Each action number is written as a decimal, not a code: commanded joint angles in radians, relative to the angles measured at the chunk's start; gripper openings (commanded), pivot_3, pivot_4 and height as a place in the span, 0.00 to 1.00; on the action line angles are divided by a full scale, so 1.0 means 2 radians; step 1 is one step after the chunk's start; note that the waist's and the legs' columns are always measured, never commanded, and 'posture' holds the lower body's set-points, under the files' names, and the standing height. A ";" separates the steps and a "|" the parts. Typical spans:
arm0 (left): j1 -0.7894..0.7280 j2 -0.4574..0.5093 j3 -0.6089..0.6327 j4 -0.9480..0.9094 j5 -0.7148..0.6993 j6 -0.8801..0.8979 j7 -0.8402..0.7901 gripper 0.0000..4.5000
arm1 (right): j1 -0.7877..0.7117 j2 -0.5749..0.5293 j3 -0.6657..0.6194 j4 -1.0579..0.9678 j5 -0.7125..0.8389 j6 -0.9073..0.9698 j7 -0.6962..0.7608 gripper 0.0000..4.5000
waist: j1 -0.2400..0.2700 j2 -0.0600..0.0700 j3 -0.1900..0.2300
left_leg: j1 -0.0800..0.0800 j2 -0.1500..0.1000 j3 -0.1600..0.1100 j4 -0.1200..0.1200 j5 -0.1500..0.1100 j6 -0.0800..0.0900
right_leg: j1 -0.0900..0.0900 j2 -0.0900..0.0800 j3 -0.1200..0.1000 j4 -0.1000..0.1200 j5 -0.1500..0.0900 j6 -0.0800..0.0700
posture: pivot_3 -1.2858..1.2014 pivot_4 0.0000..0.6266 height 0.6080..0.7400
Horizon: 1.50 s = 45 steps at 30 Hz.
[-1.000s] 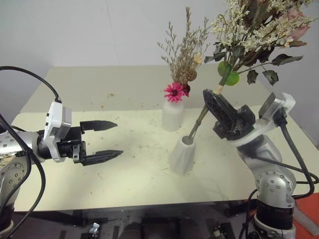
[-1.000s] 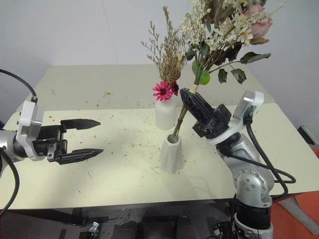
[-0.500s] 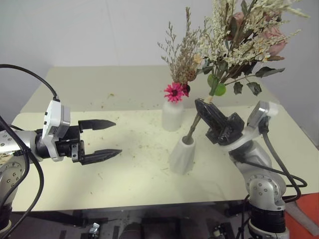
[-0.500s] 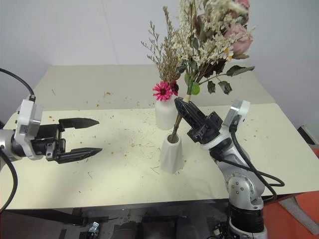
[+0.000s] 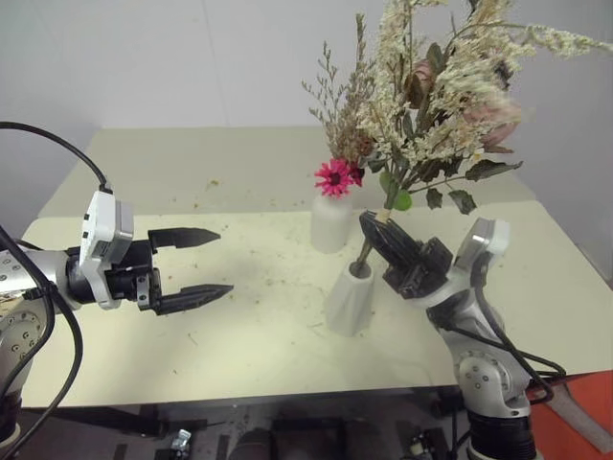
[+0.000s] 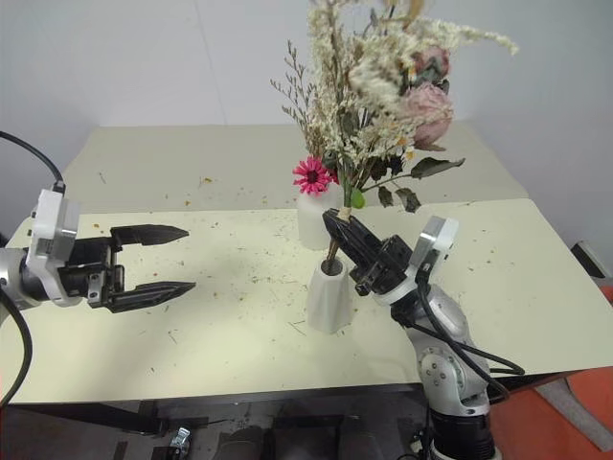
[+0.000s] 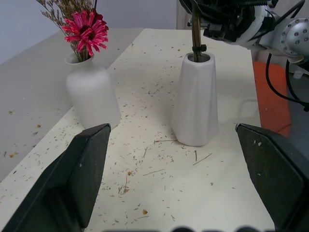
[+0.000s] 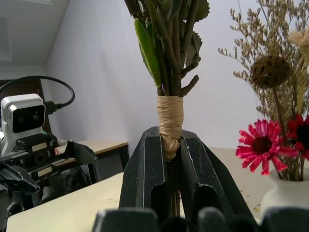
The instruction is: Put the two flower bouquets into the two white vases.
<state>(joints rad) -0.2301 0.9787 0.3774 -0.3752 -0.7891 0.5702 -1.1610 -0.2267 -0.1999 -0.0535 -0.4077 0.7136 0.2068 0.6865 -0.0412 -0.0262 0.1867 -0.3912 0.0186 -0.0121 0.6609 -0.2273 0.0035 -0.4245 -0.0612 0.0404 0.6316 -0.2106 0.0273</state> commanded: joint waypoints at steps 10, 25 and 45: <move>-0.013 0.009 0.018 0.001 -0.002 -0.008 0.002 1.00 | 0.019 0.011 0.009 0.023 -0.033 -0.063 0.032 0.04 | 0.000 0.000 0.000 | 0.000 0.000 0.000 0.000 0.000 0.000 | 0.000 0.000 0.000 0.000 0.000 0.000 | 0.52 0.24 1.00; -0.011 0.006 0.013 0.002 -0.002 -0.008 0.000 1.00 | 0.030 -0.065 -0.005 0.002 -0.022 -0.041 0.066 0.98 | 0.001 0.000 0.000 | 0.000 0.000 0.000 0.000 0.000 0.000 | 0.000 0.000 0.000 0.000 0.000 0.000 | 0.52 0.24 1.00; 0.030 0.027 0.056 0.021 0.015 -0.014 -0.022 1.00 | 0.110 -0.322 -0.208 0.140 -0.045 -0.081 0.237 0.98 | 0.007 0.000 0.000 | 0.001 0.000 0.002 0.000 0.000 0.000 | 0.001 0.000 0.001 0.000 -0.001 0.002 | 0.52 0.24 1.00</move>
<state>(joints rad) -0.1756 1.0157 0.4400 -0.3326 -0.7609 0.5651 -1.1962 -0.0067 -0.8068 -0.3956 -0.1593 0.6342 0.0891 1.1202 -0.0270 -0.0271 0.1865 -0.3893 0.0188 -0.0078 0.6607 -0.2275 0.0035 -0.4232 -0.0610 0.0430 0.6307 -0.2136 0.0320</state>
